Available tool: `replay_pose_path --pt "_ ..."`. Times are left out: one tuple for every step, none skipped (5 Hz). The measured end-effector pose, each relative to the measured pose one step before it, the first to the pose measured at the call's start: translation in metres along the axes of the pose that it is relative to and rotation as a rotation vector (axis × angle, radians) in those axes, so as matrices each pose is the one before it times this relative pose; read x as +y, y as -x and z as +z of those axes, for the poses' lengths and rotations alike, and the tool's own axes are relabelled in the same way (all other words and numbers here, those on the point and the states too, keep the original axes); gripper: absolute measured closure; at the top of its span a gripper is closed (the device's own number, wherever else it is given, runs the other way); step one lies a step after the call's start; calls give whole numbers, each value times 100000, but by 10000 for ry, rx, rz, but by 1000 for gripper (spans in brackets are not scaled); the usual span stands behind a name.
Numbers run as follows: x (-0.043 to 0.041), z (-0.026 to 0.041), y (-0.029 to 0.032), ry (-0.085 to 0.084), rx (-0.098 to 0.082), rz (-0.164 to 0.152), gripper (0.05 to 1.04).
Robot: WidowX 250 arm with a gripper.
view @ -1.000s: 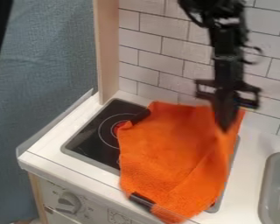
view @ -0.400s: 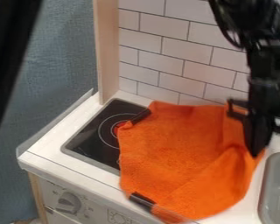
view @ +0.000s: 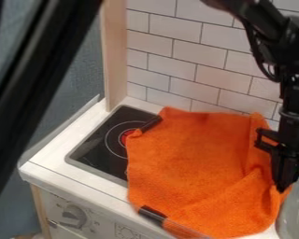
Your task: Unfold cloth from left to right
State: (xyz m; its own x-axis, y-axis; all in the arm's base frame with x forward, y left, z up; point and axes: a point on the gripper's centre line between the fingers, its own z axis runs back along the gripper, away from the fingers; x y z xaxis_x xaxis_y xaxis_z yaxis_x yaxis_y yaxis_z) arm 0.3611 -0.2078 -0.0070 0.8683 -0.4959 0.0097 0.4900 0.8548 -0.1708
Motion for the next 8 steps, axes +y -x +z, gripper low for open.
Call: replay_pose_path --pt "-706 -288 32 -134 58 -143 998" --pt "-93 53 -21 13 -15 -41 831" --pt "-19 -255 226 71 15 21 560" --pt "-281 1282 110 22 -233 -149 255" --pt "-366 2317 -175 34 -469 -91 67" --pt "304 2055 163 -147 -363 -62 76" --pt "-17 2717 248 -143 -477 -75 85" --pt "476 1396 579 -356 61 -170 85"
